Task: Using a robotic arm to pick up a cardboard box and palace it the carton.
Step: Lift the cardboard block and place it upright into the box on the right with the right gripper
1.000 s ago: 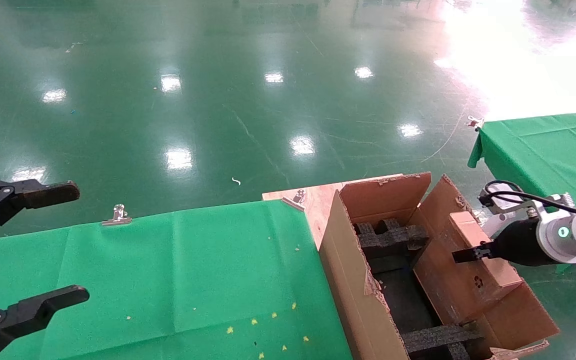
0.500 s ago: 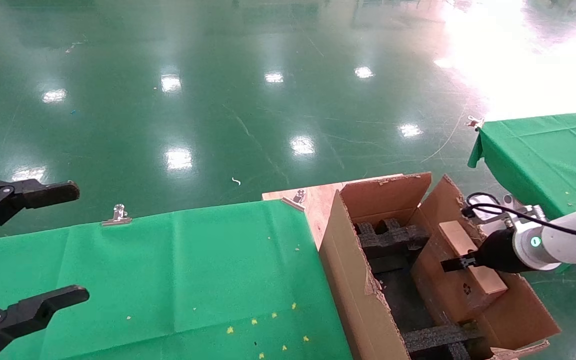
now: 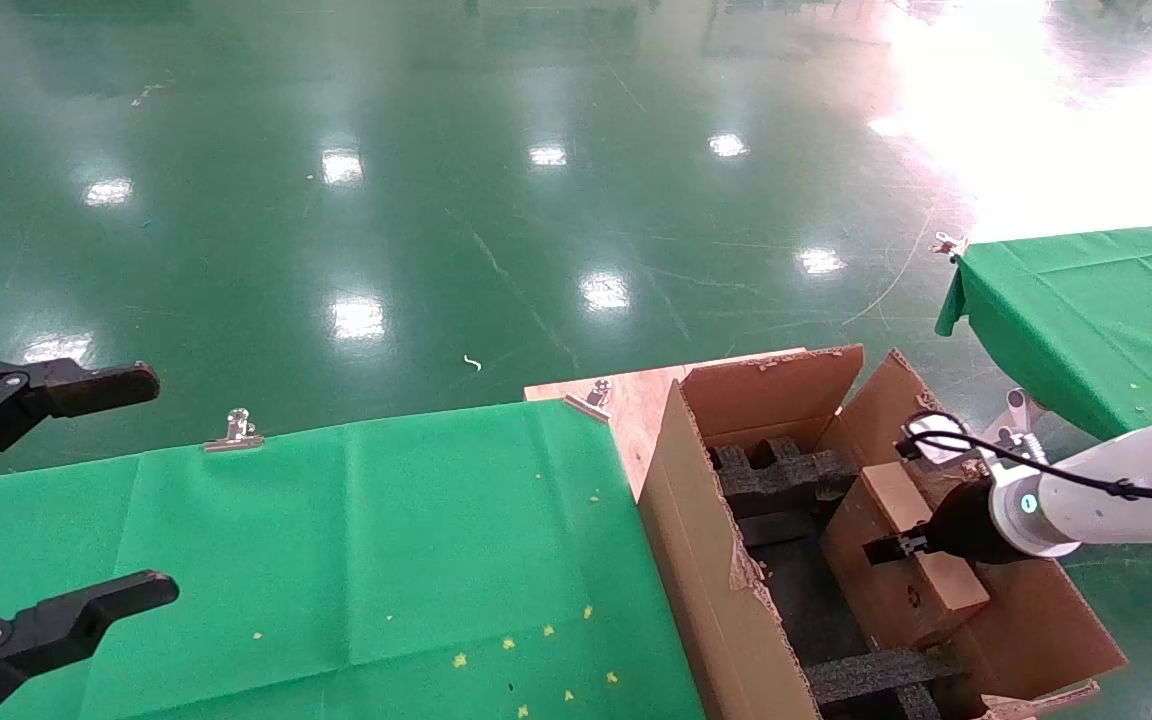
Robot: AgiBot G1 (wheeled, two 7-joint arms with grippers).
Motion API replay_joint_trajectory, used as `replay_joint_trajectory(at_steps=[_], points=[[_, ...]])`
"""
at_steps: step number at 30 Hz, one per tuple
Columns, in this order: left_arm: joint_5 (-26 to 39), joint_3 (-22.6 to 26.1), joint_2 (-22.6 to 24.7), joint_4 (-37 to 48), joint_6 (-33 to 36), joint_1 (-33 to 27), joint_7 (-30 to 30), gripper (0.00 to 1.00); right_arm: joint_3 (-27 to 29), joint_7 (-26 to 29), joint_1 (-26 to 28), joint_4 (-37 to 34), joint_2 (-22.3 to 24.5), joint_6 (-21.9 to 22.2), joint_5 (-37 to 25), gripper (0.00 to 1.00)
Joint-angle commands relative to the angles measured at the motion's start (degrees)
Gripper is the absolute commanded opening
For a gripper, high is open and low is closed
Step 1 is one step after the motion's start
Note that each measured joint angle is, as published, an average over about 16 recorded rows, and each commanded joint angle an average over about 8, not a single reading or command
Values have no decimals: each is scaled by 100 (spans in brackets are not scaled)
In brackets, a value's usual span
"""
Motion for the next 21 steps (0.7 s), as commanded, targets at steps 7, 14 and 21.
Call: replay_joint_trajectory(at_steps=[7, 14, 21], points=[[0, 0, 0, 0, 0, 0, 0, 100, 11, -176, -332, -508, -350, 105, 179, 0], [0, 0, -1, 1, -1, 1, 0, 100, 56, -352, -455, -843, -539, 114, 324, 68], [-1, 0, -1, 1, -2, 2, 1, 100, 68, -371, -470, -876, -558, 107, 352, 100]])
